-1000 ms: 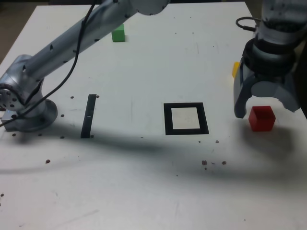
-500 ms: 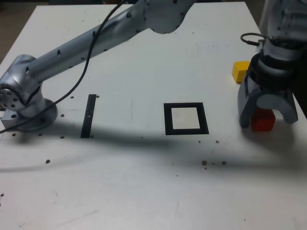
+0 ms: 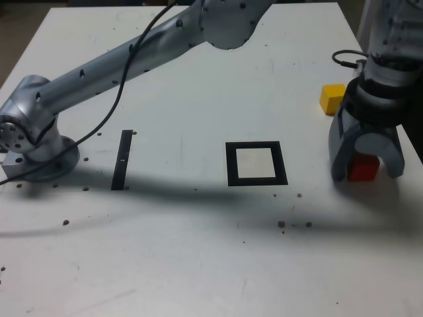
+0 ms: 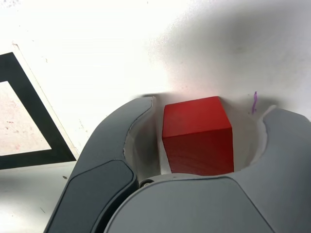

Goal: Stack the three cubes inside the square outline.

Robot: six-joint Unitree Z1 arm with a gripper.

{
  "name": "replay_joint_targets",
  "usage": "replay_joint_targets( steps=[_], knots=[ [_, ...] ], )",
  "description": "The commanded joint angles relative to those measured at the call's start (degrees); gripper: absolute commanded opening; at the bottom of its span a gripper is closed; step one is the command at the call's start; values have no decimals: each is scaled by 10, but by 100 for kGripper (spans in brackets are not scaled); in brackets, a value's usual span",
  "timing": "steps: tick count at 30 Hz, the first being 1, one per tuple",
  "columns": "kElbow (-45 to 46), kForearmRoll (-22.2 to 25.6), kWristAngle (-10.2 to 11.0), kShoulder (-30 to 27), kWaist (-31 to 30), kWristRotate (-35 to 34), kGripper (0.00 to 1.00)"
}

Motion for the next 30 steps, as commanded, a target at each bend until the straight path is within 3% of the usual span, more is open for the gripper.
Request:
replay_joint_targets(
  steps=[1,17,22,30],
  knots=[
    [-6,5,5,4,1,0,67],
    [-7,7,12,-2,6,1,52],
    [-9,7,2,-4,7,3,49],
    [-1,7,-11,-25,7,4,35]
  ],
)
